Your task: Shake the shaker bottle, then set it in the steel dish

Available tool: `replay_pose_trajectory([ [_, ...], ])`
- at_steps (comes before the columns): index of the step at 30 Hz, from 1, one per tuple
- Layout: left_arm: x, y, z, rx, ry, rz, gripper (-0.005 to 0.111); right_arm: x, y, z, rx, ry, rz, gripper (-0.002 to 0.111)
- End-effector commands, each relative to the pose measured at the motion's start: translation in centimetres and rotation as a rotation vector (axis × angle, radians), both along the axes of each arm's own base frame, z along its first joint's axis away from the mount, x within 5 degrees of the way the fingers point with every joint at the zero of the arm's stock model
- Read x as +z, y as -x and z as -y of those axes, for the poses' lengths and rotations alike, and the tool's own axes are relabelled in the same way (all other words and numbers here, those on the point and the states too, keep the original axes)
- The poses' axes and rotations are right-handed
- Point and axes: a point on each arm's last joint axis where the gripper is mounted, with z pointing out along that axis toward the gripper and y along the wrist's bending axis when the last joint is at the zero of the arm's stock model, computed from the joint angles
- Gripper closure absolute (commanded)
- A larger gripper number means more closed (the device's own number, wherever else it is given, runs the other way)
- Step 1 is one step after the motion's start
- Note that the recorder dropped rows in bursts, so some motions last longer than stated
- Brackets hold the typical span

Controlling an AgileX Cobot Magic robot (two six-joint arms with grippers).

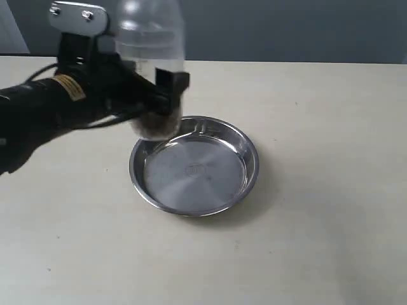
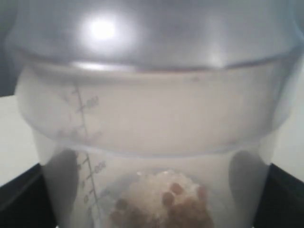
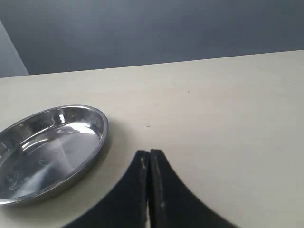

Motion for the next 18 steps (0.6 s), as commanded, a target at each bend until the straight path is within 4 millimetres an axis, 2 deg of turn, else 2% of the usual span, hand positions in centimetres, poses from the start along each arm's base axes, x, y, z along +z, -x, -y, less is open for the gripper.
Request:
replay_pose_trajectory([
  [1,6.4,1.6,-1.4,-0.022,0.058,0.391,0.106,0.1,0.0,0.0,-0.001,0.003,0.013,0.109],
  [3,7.0,2.3,-1.4,-0.059,0.049,0.392,0.106,0.1,0.0,0.0,-0.001,0.003,0.013,0.109],
  [4,6.3,2.4,-1.4,-0.064,0.026,0.321,0.106,0.1,0.0,0.0,-0.001,0.003,0.013,0.109],
  [6,3.0,2.0,-1.2,-0.069,-0.038,0.155,0.106,0.1,0.0,0.0,-0.001,0.003,0.013,0.109],
  [7,0.4,1.7,-1.2,-0.057,-0.033,0.056,0.106,0.1,0.0,0.0,-0.001,0.003,0.013,0.109],
  [9,-2.0,1.5,-1.0,-0.048,-0.001,-0.023,0.106,0.1,0.0,0.0,-0.001,0.003,0.013,0.109],
  [10,-1.8,1.4,-0.7,-0.069,0.005,0.008,0.106,0.1,0.0,0.0,-0.001,0.003,0.013,0.109],
  [11,-0.6,1.5,-0.6,-0.088,0.023,0.083,0.106,0.1,0.0,0.0,-0.001,0.003,0.013,0.109],
  [14,6.4,2.7,-0.5,-0.164,0.108,0.417,0.106,0.1,0.0,0.0,-0.001,0.003,0.013,0.109],
  [15,8.3,3.2,-0.7,-0.166,0.111,0.476,0.106,0.1,0.0,0.0,-0.001,0.003,0.013,0.109],
  [16,8.8,3.4,-1.0,-0.156,0.094,0.451,0.106,0.1,0.0,0.0,-0.001,0.003,0.013,0.109],
  [17,8.3,3.4,-1.1,-0.147,0.057,0.384,0.106,0.1,0.0,0.0,-0.001,0.003,0.013,0.109],
  [18,6.4,3.1,-1.0,-0.148,-0.005,0.28,0.106,0.1,0.0,0.0,-0.001,0.003,0.013,0.109],
])
